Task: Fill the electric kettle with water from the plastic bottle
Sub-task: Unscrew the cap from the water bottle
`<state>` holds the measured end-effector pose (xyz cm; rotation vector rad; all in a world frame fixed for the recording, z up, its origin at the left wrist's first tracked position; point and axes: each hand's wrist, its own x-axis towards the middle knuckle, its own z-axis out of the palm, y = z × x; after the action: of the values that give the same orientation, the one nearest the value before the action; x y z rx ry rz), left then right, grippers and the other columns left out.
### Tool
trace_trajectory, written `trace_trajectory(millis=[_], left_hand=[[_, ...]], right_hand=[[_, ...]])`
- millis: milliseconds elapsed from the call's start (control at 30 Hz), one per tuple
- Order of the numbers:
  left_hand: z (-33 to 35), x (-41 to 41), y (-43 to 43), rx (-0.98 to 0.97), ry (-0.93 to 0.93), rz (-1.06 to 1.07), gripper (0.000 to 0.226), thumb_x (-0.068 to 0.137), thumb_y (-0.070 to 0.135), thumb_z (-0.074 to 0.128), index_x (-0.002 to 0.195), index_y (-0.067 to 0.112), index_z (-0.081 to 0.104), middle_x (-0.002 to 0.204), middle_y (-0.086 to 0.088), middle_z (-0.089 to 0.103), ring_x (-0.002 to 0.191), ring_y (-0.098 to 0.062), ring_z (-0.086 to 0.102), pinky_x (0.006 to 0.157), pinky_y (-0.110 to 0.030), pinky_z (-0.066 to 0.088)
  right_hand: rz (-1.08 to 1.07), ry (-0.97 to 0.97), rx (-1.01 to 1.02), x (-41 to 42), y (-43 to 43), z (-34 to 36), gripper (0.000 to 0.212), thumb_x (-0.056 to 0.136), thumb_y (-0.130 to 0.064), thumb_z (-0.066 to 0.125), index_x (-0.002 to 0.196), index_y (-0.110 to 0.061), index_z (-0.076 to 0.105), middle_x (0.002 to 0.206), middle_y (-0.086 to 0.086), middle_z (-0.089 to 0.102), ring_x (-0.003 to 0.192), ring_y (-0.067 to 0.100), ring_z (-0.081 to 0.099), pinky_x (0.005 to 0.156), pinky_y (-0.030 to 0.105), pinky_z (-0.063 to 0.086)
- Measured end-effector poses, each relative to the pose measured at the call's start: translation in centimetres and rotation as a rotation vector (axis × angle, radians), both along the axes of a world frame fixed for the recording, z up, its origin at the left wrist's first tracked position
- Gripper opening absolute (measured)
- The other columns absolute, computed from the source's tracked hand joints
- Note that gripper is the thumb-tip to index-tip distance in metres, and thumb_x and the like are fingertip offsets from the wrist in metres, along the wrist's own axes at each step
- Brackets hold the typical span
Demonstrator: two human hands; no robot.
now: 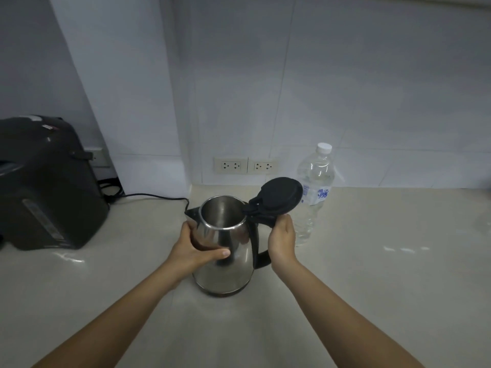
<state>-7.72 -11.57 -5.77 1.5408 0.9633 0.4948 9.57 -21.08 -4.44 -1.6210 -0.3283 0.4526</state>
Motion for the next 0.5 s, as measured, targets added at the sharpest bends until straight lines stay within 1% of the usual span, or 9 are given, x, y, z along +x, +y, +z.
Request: trace_trajectory(millis=[67,167,300,400,433,500], left_hand=[[-0.3,-0.3,-0.5,0.007,-0.003,0.01,0.097,0.027,0.048,0.092,0.106,0.029,0.04,0.105,0.002,0.067,0.103,-0.01,0.061,0.09,-0.035,0.053],[-0.5,-0.6,-1.2,0.03,-0.011,0.023,0.092,0.029,0.044,0.09,0.105,0.027,0.041,0.108,0.004,0.063,0.104,-0.009,0.06,0.089,-0.034,0.052],[-0.5,-0.7,-1.6,0.04,-0.02,0.022,0.096,0.03,0.044,0.09,0.11,0.024,0.04,0.107,0.005,0.061,0.102,-0.008,0.06,0.085,-0.03,0.052],[-0.3,-0.7,-1.6,0.029,-0.017,-0.014,0.105,0.025,0.05,0.091,0.112,0.024,0.038,0.109,0.007,0.059,0.102,-0.004,0.058,0.08,-0.023,0.05],[-0.3,-0.8,-1.5,0.016,-0.015,-0.035,0.106,0.025,0.05,0.091,0.113,0.024,0.037,0.111,0.008,0.058,0.102,-0.003,0.058,0.078,-0.021,0.049],[0.2,-1.1,-1.2,-0.028,0.005,-0.095,0.098,0.033,0.048,0.09,0.111,0.024,0.036,0.114,0.005,0.058,0.1,-0.003,0.058,0.072,-0.015,0.048]], right_hand=[[0.005,0.01,0.01,-0.3,-0.3,-0.7,0.031,0.1,-0.018,0.029,0.096,0.0,0.054,0.112,0.025,0.062,0.111,0.038,0.055,0.086,0.035,0.04],[0.008,0.013,0.031,-0.5,-0.5,-1.2,0.035,0.1,-0.016,0.029,0.104,0.008,0.054,0.115,0.028,0.06,0.113,0.04,0.053,0.082,0.031,0.04],[0.005,0.0,0.037,-0.5,-0.6,-1.3,0.036,0.101,-0.015,0.029,0.108,0.011,0.052,0.118,0.031,0.057,0.114,0.042,0.051,0.078,0.028,0.039],[0.003,-0.01,0.044,-0.6,-0.6,-1.4,0.036,0.101,-0.016,0.029,0.107,0.01,0.053,0.117,0.031,0.057,0.114,0.042,0.051,0.075,0.025,0.04],[0.005,-0.011,0.05,-0.6,-0.8,-1.3,0.036,0.101,-0.016,0.029,0.108,0.01,0.053,0.116,0.03,0.058,0.114,0.041,0.051,0.076,0.026,0.039],[0.024,-0.008,0.052,-0.6,-1.1,-0.9,0.036,0.102,-0.016,0.029,0.11,0.009,0.053,0.113,0.027,0.059,0.112,0.036,0.054,0.08,0.025,0.039]])
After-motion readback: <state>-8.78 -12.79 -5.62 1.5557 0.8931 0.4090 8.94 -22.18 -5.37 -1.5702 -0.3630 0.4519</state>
